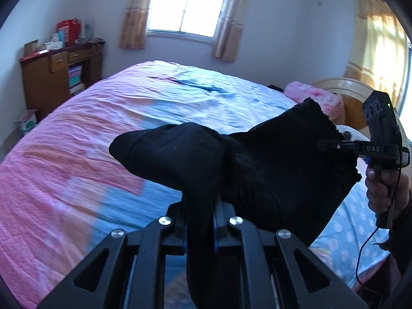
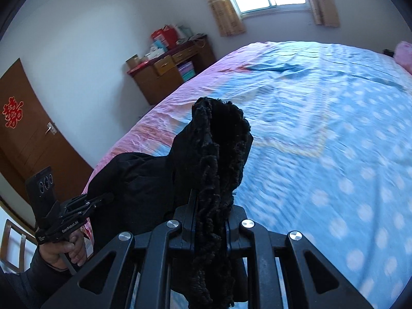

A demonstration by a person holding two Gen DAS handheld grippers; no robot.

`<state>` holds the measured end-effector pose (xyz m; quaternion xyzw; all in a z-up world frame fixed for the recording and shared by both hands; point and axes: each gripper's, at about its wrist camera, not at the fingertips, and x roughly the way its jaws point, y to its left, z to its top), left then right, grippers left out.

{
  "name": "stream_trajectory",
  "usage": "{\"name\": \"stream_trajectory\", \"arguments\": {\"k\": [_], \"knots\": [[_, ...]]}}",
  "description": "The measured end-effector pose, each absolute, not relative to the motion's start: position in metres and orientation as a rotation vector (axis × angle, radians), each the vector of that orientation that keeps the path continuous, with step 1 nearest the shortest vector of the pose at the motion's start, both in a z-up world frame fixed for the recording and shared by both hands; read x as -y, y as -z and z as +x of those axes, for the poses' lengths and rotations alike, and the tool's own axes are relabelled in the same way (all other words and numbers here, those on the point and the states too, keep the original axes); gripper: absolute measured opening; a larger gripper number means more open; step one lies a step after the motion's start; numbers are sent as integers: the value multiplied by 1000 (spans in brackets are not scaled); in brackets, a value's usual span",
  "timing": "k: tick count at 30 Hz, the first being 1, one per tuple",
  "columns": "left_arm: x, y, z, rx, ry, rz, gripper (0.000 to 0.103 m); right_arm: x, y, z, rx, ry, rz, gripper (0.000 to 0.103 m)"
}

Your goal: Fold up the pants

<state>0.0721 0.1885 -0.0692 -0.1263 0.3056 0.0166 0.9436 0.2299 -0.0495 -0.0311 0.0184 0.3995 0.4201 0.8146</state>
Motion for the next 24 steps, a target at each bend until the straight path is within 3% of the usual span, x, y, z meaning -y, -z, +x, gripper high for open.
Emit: {"name": "stream_trajectory", "arguments": {"k": [17,24], "knots": [[-231,110,83,-696,-189,-220,14,-42,93,295,-988,-963,13,16],[-232,127,89,-709,-212,-204,26,-42,120,311,-1055,-930,17,16]]}}
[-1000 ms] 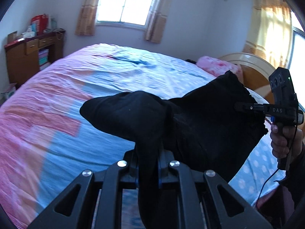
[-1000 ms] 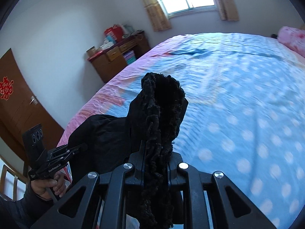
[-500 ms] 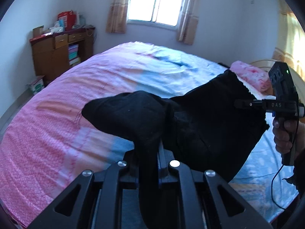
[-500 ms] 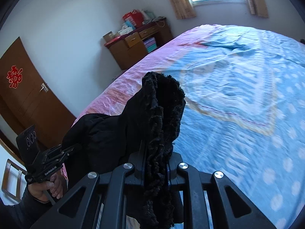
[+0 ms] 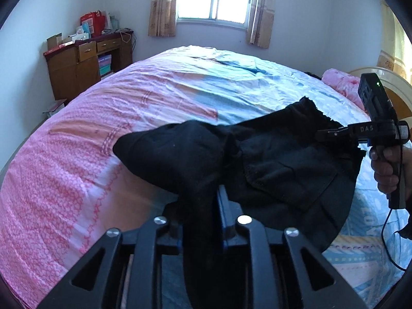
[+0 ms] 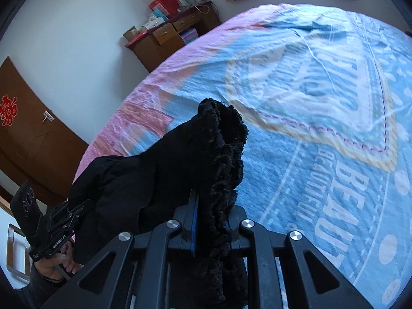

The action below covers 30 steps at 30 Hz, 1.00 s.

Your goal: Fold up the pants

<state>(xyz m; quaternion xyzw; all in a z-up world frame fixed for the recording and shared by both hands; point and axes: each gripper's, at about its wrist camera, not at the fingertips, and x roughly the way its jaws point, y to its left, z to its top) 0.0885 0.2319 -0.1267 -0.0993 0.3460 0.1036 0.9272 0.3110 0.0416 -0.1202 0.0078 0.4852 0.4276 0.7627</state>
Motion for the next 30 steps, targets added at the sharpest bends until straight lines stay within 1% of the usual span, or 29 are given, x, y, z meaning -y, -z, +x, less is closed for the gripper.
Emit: {"name": "stream_trajectory", "arguments": {"k": [2,3,5,7,8,9,10,11,12,13,18,23,28,29,30], "knots": [[-230,127,88,-711,-216,-193,31,-41,125,313,-1066,-922,16,17],[-229,127,89,-714,-222,-189,36,-40,128,313,-1073,-917,19,17],[-231,130,90,-716,-226,-196,41,-39,132,315,-1085,-909,31,18],[-233,133,91,-720,-238,-206,51,-38,137,318,-1101,-896,37,23],[-234,134,91,-721,-242,-208,52,-39,138,318,-1099,-888,24,23],[-235,135,91,-722,-251,-211,58,-39,139,318,-1097,-883,21,26],[-235,135,91,-722,-264,-211,68,-39,140,319,-1100,-881,28,32],[-236,135,90,-723,-281,-212,72,-38,141,320,-1105,-872,37,35],[-238,135,88,-728,-298,-225,77,-35,141,322,-1110,-857,46,44],[-239,134,87,-728,-295,-239,77,-33,141,322,-1111,-847,53,49],[-231,126,74,-741,-294,-216,79,-15,131,314,-1079,-800,78,56],[-216,114,60,-738,-277,-198,79,11,112,299,-1038,-716,119,59],[-193,93,34,-682,-260,-214,79,33,78,251,-935,-667,45,60],[-189,89,28,-666,-256,-220,80,38,71,240,-910,-659,33,61],[-181,82,18,-640,-247,-226,87,43,60,221,-869,-646,4,62]]}}
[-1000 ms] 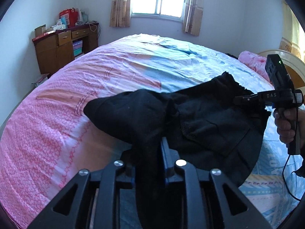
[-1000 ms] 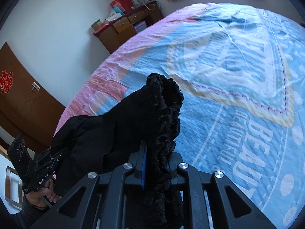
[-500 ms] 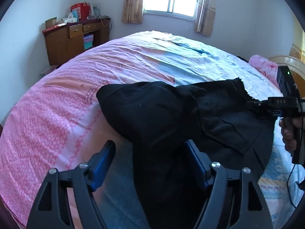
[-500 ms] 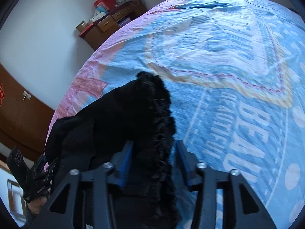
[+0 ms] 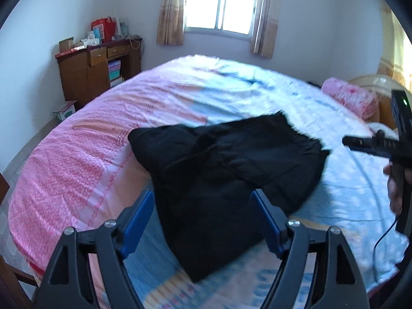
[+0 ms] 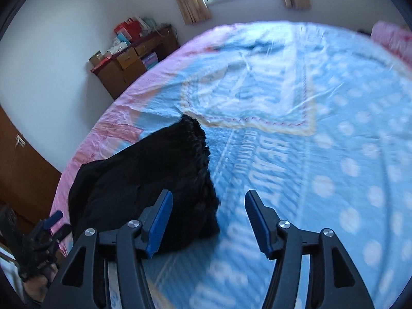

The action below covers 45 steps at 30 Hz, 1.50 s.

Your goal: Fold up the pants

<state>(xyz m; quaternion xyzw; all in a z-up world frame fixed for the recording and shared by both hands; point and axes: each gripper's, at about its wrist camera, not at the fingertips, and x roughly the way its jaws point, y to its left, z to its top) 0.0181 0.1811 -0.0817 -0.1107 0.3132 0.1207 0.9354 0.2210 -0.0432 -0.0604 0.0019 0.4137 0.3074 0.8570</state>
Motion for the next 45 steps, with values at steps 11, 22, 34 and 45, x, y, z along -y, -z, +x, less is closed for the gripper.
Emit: {"name": "stream_trajectory", "arguments": {"k": [11,22,34,45], "knots": [[-131,28,-27,-497,-192,-180,103,80,5,76,-529,-587,-85,73],[-110,22,-34,-486,-141,-153,103,93,1,35,-513,-567,-63,74],[-113,19,-36,-481,-154,-156,103,92,-7,19,-489,-581,-63,74],[-111,27,-30,-509,-149,-144,103,94,0,22,-501,-586,-58,74]]}}
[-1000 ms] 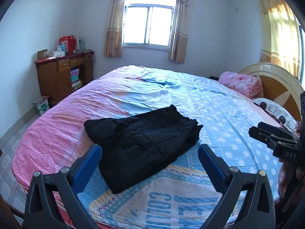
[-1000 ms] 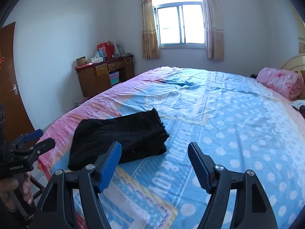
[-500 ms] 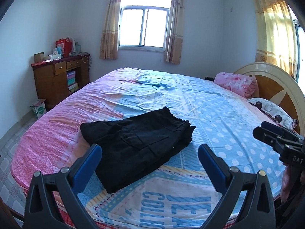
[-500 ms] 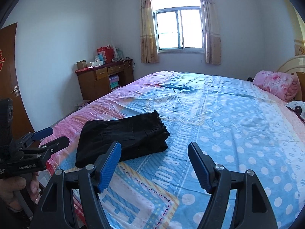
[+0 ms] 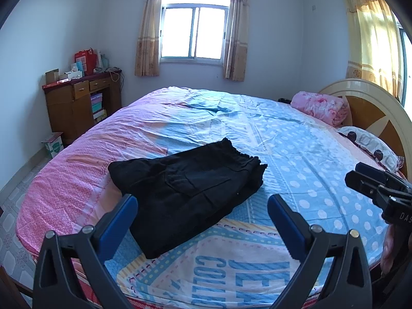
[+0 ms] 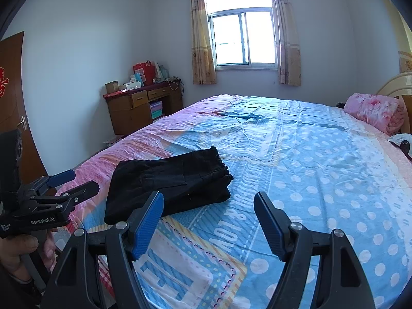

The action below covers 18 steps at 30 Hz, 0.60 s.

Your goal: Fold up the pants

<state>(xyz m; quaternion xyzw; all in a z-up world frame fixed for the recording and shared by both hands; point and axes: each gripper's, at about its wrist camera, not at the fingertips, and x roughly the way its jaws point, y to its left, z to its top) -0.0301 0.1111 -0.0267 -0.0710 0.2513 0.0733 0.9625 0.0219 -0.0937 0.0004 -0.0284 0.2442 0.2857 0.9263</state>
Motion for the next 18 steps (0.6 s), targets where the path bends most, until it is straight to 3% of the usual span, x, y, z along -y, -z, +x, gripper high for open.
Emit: {"name": "stream_trajectory", "arguments": {"k": [18], "knots": [[-118,28,-30,-505,-208,-147,103,82,-1,23,-487,-605,-68,74]]}}
